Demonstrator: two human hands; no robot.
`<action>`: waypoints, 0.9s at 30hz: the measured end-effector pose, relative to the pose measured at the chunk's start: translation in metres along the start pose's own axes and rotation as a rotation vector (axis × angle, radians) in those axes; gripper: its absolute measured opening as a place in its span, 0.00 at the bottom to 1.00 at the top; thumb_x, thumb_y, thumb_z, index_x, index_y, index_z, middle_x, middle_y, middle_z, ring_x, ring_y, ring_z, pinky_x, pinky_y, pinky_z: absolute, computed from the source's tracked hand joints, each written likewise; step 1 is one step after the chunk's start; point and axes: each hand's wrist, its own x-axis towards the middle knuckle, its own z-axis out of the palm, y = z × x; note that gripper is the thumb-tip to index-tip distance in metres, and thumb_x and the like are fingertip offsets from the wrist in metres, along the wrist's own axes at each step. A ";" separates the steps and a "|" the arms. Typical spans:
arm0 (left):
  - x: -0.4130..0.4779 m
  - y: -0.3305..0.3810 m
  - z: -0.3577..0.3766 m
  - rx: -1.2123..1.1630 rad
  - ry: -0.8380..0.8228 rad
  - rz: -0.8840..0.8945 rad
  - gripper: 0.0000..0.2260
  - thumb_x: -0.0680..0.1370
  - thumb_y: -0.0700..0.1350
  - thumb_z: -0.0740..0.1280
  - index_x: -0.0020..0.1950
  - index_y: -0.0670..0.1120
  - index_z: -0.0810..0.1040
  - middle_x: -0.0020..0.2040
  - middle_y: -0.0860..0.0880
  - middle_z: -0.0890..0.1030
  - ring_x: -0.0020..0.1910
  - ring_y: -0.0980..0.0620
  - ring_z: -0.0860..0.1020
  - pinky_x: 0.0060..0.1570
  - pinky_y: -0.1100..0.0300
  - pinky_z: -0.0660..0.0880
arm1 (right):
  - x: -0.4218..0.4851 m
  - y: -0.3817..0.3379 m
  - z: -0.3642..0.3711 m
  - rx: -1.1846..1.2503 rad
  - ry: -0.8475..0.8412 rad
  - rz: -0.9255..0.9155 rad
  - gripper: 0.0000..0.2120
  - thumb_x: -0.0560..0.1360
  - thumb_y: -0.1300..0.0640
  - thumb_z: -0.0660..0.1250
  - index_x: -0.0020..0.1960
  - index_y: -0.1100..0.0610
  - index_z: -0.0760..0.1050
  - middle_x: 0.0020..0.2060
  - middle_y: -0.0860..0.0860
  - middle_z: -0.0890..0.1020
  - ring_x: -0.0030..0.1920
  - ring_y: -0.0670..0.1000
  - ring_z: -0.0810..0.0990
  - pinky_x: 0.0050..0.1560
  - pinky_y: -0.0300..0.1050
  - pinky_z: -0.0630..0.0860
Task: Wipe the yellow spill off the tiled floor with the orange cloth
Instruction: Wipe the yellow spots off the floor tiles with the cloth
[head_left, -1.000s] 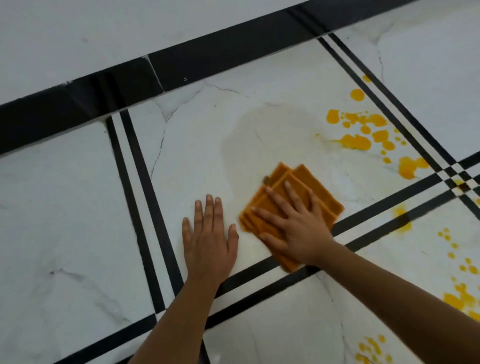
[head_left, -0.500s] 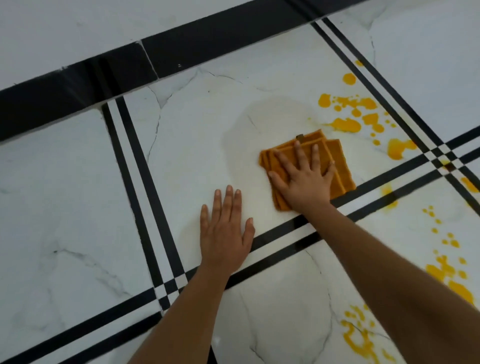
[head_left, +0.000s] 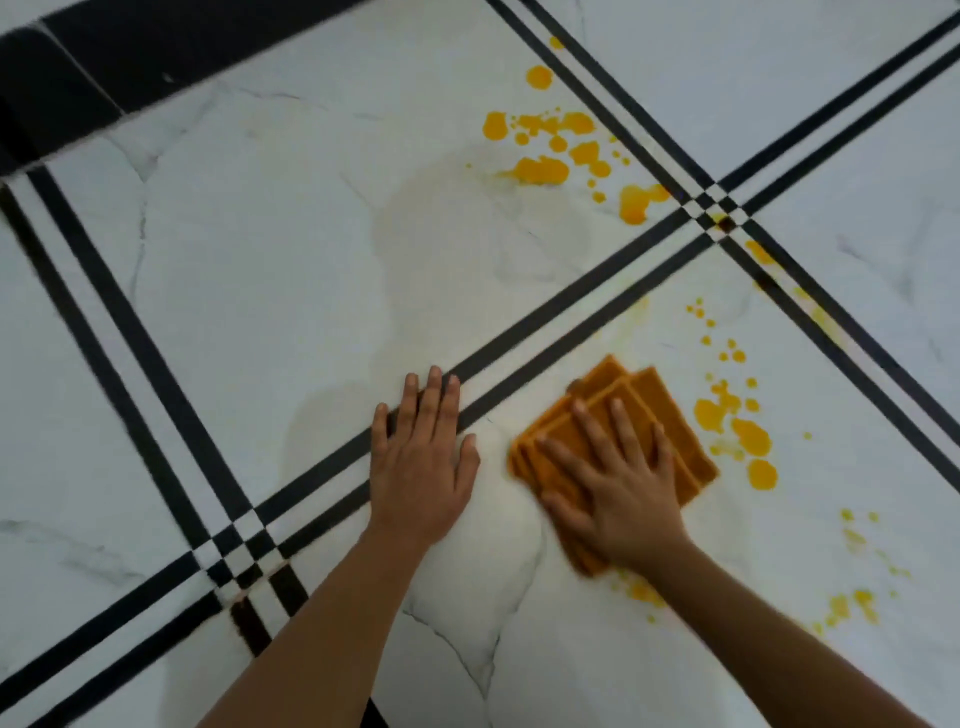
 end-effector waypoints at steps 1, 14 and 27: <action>-0.007 0.006 0.003 0.012 -0.007 0.025 0.26 0.78 0.53 0.50 0.74 0.44 0.61 0.73 0.44 0.64 0.72 0.44 0.62 0.67 0.43 0.59 | 0.008 0.012 -0.003 0.023 0.014 0.118 0.27 0.74 0.30 0.42 0.70 0.34 0.58 0.74 0.48 0.60 0.75 0.57 0.51 0.68 0.68 0.50; -0.043 0.071 0.016 0.015 -0.050 0.188 0.26 0.77 0.52 0.50 0.73 0.43 0.62 0.73 0.43 0.65 0.72 0.44 0.63 0.67 0.46 0.51 | -0.078 0.042 -0.008 0.140 0.042 0.652 0.28 0.72 0.33 0.50 0.70 0.38 0.60 0.74 0.50 0.60 0.74 0.61 0.54 0.65 0.71 0.53; -0.031 0.147 0.030 -0.008 -0.051 0.281 0.26 0.77 0.53 0.48 0.73 0.44 0.62 0.74 0.44 0.64 0.73 0.45 0.62 0.68 0.45 0.54 | -0.184 0.084 -0.001 0.074 -0.117 0.280 0.29 0.74 0.30 0.44 0.73 0.37 0.54 0.75 0.47 0.56 0.74 0.56 0.52 0.67 0.65 0.55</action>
